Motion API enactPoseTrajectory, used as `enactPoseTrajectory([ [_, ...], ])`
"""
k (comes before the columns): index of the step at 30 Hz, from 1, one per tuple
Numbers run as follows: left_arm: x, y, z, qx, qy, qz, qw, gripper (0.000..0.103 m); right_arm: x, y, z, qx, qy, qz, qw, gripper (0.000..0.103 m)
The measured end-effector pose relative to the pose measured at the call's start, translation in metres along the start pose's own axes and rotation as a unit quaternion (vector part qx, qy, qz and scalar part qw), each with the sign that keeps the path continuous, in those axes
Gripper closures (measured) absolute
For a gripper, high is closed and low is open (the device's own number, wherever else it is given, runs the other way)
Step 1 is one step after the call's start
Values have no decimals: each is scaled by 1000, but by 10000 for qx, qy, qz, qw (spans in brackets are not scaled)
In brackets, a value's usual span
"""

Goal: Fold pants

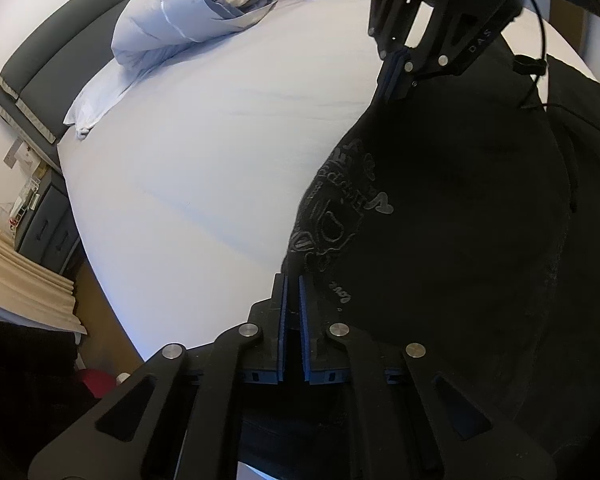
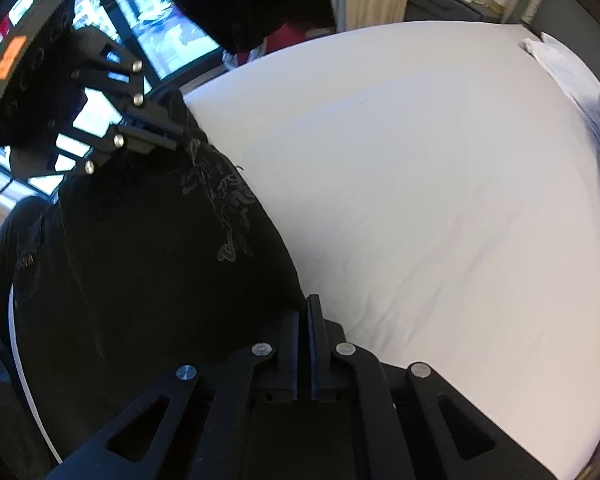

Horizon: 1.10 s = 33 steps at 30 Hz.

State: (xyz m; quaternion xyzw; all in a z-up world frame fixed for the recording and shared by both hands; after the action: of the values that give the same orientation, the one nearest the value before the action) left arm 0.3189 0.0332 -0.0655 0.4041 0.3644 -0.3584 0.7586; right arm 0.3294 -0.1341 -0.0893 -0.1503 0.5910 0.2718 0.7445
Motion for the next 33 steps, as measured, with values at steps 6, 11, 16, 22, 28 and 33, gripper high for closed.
enactPoseTrajectory([
  [6, -9, -2, -2, -176, -20, -87, 9998, 101, -15, 11, -20, 343, -334, 115, 9988, 100],
  [11, -20, -7, -5, -290, -74, -186, 9994, 101, -34, 26, -35, 332, -604, 79, 9976, 100],
  [16, -41, -23, -6, -325, -190, -107, 9992, 101, -55, 40, -54, 505, -869, 18, 9949, 100],
  [22, -75, -57, -12, -399, -322, -119, 9986, 101, -54, 67, -80, 1262, -1174, 198, 9848, 100],
  [28, -110, -117, -21, -251, -426, -140, 9987, 101, -64, 82, -141, 2644, -1556, 1119, 9452, 100],
  [33, -126, -168, -32, -298, -417, -244, 9984, 101, -53, 104, -191, 3646, -1711, 1703, 8993, 100],
])
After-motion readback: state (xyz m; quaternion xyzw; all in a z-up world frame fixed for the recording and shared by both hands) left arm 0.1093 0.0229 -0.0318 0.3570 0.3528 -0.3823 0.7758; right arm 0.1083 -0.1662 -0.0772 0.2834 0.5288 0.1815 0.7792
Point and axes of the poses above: each gripper's, at about its wrist camera, not at the fingertips, and x roughly the way its jaws point, y to its left, z to its top, the point moved 3 cm from there along x, roughly the way its jaws point, and after that the axes turned 12 degrees about x, right-handed, at the moved point
